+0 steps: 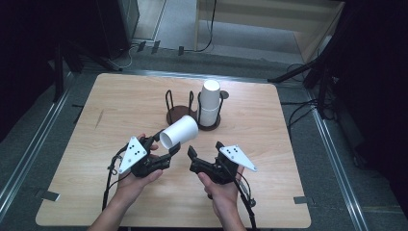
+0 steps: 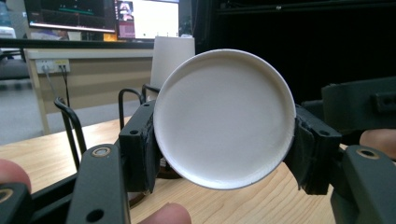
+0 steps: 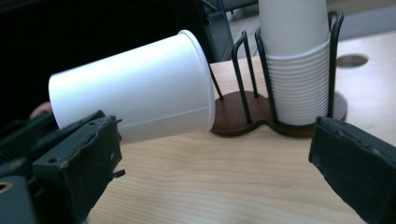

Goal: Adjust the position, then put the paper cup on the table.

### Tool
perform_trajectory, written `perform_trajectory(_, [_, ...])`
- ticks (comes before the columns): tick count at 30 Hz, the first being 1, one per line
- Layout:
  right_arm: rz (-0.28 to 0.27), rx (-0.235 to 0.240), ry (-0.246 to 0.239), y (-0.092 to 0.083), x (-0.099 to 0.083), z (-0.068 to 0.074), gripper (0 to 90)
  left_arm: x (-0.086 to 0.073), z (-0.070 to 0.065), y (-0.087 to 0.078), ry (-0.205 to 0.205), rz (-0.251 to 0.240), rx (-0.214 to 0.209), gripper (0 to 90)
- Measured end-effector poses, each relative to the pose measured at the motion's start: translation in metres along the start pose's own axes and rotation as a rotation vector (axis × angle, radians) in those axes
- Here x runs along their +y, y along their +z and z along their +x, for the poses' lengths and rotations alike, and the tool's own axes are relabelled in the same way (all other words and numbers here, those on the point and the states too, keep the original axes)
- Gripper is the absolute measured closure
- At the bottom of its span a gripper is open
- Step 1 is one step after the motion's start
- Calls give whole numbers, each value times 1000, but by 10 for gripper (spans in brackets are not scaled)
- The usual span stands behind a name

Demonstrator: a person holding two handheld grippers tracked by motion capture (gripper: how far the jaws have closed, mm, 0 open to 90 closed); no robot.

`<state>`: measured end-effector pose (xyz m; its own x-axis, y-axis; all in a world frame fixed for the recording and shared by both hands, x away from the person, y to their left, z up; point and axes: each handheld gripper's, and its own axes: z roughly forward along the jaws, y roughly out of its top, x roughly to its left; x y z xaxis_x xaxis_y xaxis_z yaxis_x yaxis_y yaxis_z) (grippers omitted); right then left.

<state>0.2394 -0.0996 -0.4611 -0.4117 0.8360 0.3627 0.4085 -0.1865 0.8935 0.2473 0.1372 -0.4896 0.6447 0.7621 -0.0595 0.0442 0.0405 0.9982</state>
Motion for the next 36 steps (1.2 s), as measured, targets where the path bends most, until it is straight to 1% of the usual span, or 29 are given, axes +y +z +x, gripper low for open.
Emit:
perform_trajectory(2, [3,7,57,1,0,-1,18,0,-1,1,0,-7,-2,365])
perform_trajectory(3, [3,7,57,1,0,-1,18,0,-1,1,0,-7,-2,365])
perform_trajectory(4, [5,18,122,1,0,-2,18,-1,-3,2,2,-13,-1,365])
perform_trajectory(5, [5,18,122,1,0,-2,18,-1,-3,2,2,-13,-1,365])
perform_trajectory(6, [2,22,150,1,0,-3,17,-1,-4,3,1,-14,-3,365])
perform_trajectory(7, [3,33,202,1,1,-3,17,-1,-4,4,1,-17,-5,366])
perform_trajectory(8, [2,40,230,2,1,-3,18,-2,-6,4,6,-21,-6,365])
perform_trajectory(9, [2,40,230,2,1,-3,18,-2,-6,4,6,-21,-6,365])
perform_trajectory(11, [11,77,291,4,0,-4,17,-3,-7,5,8,-24,-7,365])
perform_trajectory(14, [14,110,364,6,0,-5,18,-4,-7,6,7,-25,-10,365])
perform_trajectory(15, [10,121,402,7,0,-6,17,-4,-8,6,9,-25,-9,365])
perform_trajectory(17, [6,127,426,7,0,-6,17,-4,-8,6,12,-29,-9,365])
perform_trajectory(18, [8,129,455,8,0,-6,16,-4,-9,6,11,-31,-10,365])
perform_trajectory(19, [8,129,455,8,0,-6,16,-4,-9,6,12,-31,-11,365])
perform_trajectory(20, [13,133,478,9,0,-6,15,-5,-10,6,15,-30,-15,365])
perform_trajectory(21, [13,133,478,9,0,-6,15,-5,-10,6,15,-30,-15,365])
perform_trajectory(22, [15,135,491,10,0,-6,15,-5,-11,6,15,-30,-13,365])
perform_trajectory(24, [21,154,547,10,1,-7,14,-7,-12,8,18,-30,-18,365])
perform_trajectory(25, [21,154,547,10,1,-7,14,-7,-12,8,18,-30,-18,365])
perform_trajectory(26, [26,166,593,11,1,-8,15,-8,-14,9,26,-33,-20,365])
perform_trajectory(27, [26,166,593,11,1,-8,15,-8,-14,9,26,-33,-20,365])
perform_trajectory(28, [38,175,637,12,1,-9,15,-8,-15,9,35,-35,-26,365])
perform_trajectory(29, [38,175,637,12,1,-9,15,-8,-15,9,35,-35,-26,365])
perform_trajectory(30, [43,188,682,14,1,-10,15,-8,-17,9,44,-33,-25,365])
perform_trajectory(31, [43,188,682,14,1,-10,15,-8,-17,9,44,-33,-25,365])
perform_trajectory(36, [52,201,803,18,3,-12,15,-9,-20,10,47,-43,-31,365])
